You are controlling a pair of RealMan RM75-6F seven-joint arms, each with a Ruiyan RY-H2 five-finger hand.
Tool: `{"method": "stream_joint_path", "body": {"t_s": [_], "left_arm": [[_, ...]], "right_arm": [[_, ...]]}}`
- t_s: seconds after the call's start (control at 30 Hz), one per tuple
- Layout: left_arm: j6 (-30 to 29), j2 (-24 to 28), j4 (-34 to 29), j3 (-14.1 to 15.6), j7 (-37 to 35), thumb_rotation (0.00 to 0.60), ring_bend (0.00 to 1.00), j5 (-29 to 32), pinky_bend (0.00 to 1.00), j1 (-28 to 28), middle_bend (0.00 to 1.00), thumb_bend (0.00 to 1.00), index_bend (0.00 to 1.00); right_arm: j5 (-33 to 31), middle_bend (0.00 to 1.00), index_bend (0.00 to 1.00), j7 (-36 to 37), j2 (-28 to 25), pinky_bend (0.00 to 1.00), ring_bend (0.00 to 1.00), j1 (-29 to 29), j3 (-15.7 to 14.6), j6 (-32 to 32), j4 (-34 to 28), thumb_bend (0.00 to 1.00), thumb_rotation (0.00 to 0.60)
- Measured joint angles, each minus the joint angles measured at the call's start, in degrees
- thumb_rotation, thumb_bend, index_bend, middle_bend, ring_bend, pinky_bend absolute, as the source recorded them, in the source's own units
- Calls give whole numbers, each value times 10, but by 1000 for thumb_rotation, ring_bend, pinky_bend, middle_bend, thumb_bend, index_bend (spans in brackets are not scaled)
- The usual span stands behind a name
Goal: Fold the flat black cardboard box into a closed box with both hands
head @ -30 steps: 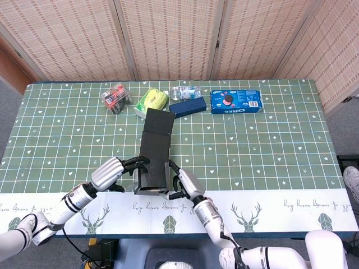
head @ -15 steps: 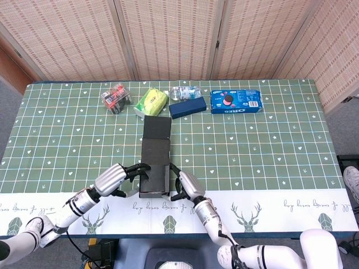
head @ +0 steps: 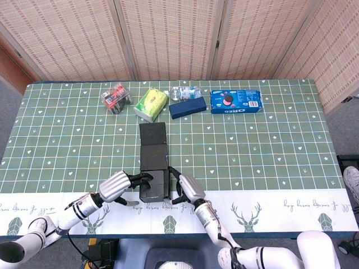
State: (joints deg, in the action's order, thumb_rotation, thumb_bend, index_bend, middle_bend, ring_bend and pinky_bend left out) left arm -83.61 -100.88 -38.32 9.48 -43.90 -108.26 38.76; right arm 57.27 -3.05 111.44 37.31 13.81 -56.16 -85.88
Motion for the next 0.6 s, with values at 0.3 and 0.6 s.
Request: {"method": "stream_joint_path", "body": {"t_s": [0.3, 0.6], "left_arm": [[12, 10, -29, 16, 41, 600, 560, -9, 844, 10, 263, 111, 365], [18, 26, -68, 22, 88, 600, 561, -16, 841, 24, 344, 111, 429]], "right_arm": [[45, 316, 178, 24, 1, 1000, 741, -14, -19, -8, 14, 484, 600], [83, 297, 178, 57, -2, 1000, 741, -35, -33, -21, 24, 499, 600]]}}
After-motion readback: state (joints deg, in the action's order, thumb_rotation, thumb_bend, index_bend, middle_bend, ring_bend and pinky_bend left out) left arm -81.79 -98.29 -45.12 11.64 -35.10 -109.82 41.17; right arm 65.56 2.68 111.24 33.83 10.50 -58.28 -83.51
